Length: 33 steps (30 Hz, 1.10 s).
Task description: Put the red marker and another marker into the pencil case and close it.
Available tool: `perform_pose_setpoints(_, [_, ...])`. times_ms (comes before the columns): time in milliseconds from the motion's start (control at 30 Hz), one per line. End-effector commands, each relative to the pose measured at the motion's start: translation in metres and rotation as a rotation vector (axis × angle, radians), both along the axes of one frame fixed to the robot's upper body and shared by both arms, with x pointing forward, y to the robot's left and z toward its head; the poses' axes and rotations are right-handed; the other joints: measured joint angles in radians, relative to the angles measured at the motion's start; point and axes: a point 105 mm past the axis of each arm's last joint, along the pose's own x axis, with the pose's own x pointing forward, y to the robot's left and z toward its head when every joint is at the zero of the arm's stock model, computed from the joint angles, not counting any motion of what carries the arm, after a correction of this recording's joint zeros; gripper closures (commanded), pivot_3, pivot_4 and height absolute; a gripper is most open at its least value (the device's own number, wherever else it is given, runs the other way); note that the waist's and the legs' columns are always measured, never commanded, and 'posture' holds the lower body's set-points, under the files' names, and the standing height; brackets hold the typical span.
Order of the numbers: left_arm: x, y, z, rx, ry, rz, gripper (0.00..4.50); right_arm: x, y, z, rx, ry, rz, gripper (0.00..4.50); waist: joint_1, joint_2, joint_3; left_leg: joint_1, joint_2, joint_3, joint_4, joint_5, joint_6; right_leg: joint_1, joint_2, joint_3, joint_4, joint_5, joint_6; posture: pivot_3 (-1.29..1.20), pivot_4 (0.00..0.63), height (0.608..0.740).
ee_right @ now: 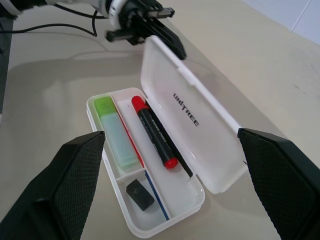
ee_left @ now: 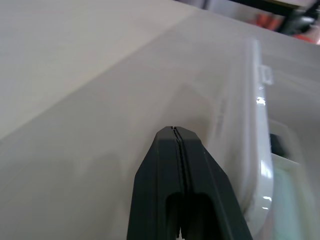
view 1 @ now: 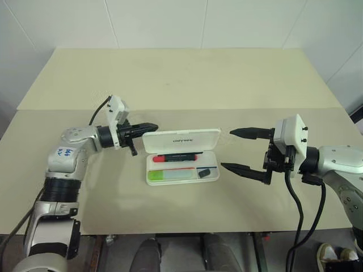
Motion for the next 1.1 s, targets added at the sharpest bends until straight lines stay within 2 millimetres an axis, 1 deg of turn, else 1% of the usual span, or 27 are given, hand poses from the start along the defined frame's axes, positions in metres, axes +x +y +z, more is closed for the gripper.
perform_pose_setpoints(33, [-0.018,-0.001,0.006,0.041,0.012,-0.115,4.47,-0.004,0.001,0.009,0.000,-0.058,0.000,0.00,0.002,0.000,0.000,0.000,0.000,0.000,0.000,0.000,0.000,0.000,0.000,0.000,0.000,0.000,0.000,0.00,0.150,0.740])
perform_pose_setpoints(100, [-0.023,-0.001,0.005,0.069,0.027,-0.152,4.47,-0.004,0.001,0.009,0.001,-0.057,-0.001,0.00,0.002,0.000,0.000,0.000,0.000,0.000,0.001,0.000,0.000,0.000,0.000,0.000,0.000,0.000,0.000,0.00,0.150,0.740])
perform_pose_setpoints(233, [-0.032,-0.001,-0.004,0.172,0.036,-0.221,4.47,-0.004,0.001,0.008,0.005,-0.054,-0.007,0.00,0.003,0.000,0.000,0.000,0.000,0.000,0.001,0.000,0.000,0.000,0.000,0.000,0.000,0.000,0.000,0.00,0.150,0.740])
perform_pose_setpoints(333, [-0.032,-0.001,-0.025,0.316,0.074,-0.251,4.47,-0.004,0.002,0.007,0.008,-0.054,-0.010,0.00,0.003,0.000,0.000,0.000,0.000,0.000,0.000,0.000,0.000,0.000,0.000,0.000,-0.001,0.000,0.000,0.00,0.150,0.740])
perform_pose_setpoints(367, [-0.033,-0.001,-0.028,0.339,0.083,-0.259,4.47,-0.004,0.002,0.007,0.008,-0.053,-0.011,0.00,0.003,0.000,0.000,0.000,0.000,0.000,0.000,0.000,0.000,0.000,0.000,0.000,-0.001,0.000,0.000,0.00,0.150,0.740])
perform_pose_setpoints(500, [-0.032,-0.013,-0.040,0.394,0.110,-0.297,4.47,-0.004,0.001,0.007,0.008,-0.055,-0.023,0.00,0.003,0.000,0.000,0.000,0.000,0.000,0.001,0.000,0.000,0.000,0.000,0.000,0.000,0.000,0.000,0.00,0.150,0.740])
perform_pose_setpoints(633, [-0.030,-0.019,-0.048,0.418,0.124,-0.297,4.47,-0.004,0.001,0.006,0.012,-0.058,-0.035,0.00,0.003,0.000,0.000,0.000,0.000,0.000,0.001,0.000,0.000,0.000,0.000,0.000,0.000,0.000,0.000,0.00,0.150,0.740])
perform_pose_setpoints(833, [-0.031,-0.035,-0.054,0.446,0.124,-0.347,4.47,-0.006,0.002,0.004,0.021,-0.059,-0.050,0.00,0.004,0.000,0.000,0.000,0.000,0.000,0.001,0.000,0.000,0.001,0.000,0.000,0.000,0.000,0.000,0.00,0.150,0.740])
perform_pose_setpoints(1100, [-0.028,-0.048,-0.050,0.514,0.122,-0.356,4.47,-0.005,0.003,0.004,0.038,-0.067,-0.065,0.00,0.003,0.000,0.000,0.000,0.000,0.000,0.003,0.000,0.000,0.002,0.000,0.000,0.001,0.000,0.000,0.00,0.150,0.740])
